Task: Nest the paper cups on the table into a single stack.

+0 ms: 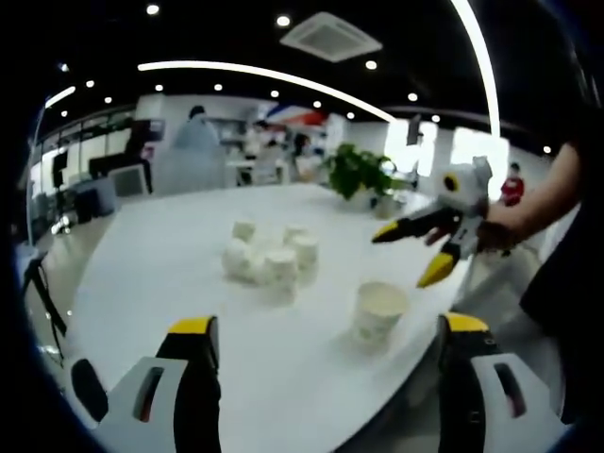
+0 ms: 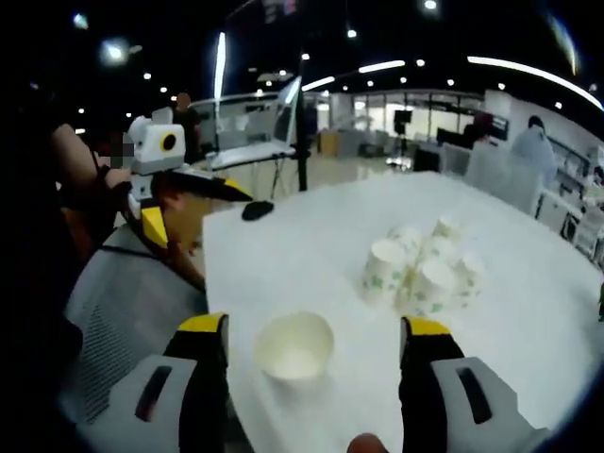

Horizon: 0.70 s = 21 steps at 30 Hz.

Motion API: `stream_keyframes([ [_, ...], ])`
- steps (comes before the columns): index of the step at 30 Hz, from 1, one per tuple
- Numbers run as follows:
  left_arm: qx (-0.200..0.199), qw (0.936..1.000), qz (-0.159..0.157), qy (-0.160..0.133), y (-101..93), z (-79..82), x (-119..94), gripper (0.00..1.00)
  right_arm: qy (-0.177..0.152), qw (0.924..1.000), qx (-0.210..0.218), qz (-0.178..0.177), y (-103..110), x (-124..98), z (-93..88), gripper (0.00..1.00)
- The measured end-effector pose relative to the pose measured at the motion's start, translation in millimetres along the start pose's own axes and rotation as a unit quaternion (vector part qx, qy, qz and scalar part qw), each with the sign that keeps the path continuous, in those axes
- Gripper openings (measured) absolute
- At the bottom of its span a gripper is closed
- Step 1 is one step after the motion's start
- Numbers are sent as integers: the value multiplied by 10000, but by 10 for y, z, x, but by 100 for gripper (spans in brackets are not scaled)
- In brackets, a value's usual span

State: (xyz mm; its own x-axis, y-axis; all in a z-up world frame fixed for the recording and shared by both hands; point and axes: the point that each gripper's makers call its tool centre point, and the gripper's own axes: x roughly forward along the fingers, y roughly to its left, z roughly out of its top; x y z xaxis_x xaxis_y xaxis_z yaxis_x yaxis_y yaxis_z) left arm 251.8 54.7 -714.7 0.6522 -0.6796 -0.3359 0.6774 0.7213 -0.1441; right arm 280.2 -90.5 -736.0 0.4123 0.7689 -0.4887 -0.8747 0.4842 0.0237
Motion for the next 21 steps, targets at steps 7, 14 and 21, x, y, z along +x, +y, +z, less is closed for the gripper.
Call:
stream_keyframes([
  [7,39,10000,-43,12,-1,14,15,96,-143,9994,94,-305,-142,-122,31,71],
  [14,53,10000,-45,39,6,14,21,96,-247,9975,274,-601,-301,-228,16,70],
  [21,51,10000,-64,51,-2,25,50,96,-236,9964,288,-764,-389,-312,-17,70],
])
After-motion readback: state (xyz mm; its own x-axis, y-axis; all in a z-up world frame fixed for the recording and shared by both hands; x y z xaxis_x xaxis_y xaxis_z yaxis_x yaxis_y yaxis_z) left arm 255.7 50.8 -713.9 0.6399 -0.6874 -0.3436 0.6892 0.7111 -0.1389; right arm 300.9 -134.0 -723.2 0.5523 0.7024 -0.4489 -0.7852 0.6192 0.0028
